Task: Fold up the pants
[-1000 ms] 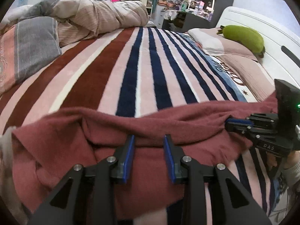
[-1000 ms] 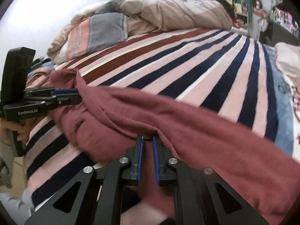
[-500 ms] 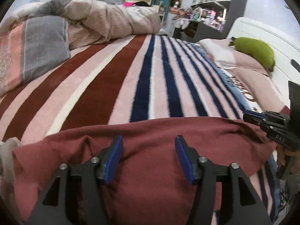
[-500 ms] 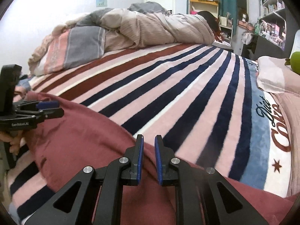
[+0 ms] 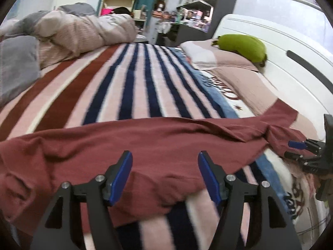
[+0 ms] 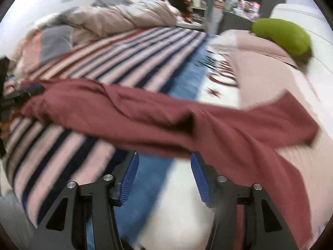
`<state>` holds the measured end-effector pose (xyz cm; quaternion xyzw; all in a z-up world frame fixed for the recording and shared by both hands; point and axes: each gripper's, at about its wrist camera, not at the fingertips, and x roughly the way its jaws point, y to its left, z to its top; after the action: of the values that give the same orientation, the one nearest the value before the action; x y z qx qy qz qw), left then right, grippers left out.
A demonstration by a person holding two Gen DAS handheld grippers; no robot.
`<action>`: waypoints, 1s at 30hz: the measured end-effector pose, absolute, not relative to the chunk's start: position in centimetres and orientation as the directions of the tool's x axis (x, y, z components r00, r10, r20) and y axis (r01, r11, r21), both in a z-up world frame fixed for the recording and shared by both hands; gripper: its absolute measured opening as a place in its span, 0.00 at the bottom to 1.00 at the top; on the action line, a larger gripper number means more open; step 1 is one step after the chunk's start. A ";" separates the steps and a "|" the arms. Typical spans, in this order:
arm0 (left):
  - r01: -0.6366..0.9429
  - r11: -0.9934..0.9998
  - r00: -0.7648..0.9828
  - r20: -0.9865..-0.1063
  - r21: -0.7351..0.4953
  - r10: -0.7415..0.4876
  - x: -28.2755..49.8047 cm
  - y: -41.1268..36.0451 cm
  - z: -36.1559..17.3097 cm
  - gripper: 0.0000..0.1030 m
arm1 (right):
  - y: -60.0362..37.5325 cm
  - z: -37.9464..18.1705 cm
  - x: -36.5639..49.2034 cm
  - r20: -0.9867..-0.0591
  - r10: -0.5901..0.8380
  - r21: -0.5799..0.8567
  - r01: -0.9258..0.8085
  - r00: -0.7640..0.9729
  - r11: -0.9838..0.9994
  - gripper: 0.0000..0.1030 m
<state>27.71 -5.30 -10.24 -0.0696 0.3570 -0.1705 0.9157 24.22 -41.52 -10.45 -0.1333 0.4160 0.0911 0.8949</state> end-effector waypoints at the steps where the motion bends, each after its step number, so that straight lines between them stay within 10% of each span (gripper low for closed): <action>1: 0.276 0.925 0.682 -0.625 -0.260 -0.379 27.5 -5.7 -10.2 0.60 | -41.9 -10.6 23.5 -0.763 -0.006 -0.221 -0.253 0.646 0.942 0.49; 18: 0.361 0.900 0.681 -0.590 -0.245 -0.434 26.6 -10.8 -9.7 0.70 | -44.8 -14.3 17.5 -0.607 -0.412 -0.680 -0.175 0.680 0.712 0.57; 26: 0.307 0.926 0.710 -0.595 -0.220 -0.377 27.2 -9.9 -9.8 0.71 | -44.7 -13.1 19.0 -0.519 -0.464 -0.740 -0.105 0.718 0.665 0.03; 30: 0.289 0.933 0.720 -0.594 -0.213 -0.359 27.4 -9.4 -9.9 0.71 | -45.1 -10.9 20.3 -0.482 -0.462 -0.724 -0.042 0.744 0.689 0.02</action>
<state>27.35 -9.42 -9.92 -0.0529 0.3305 -0.1748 0.9260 20.34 -45.07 -10.90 -0.3749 0.3361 -0.1231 0.8552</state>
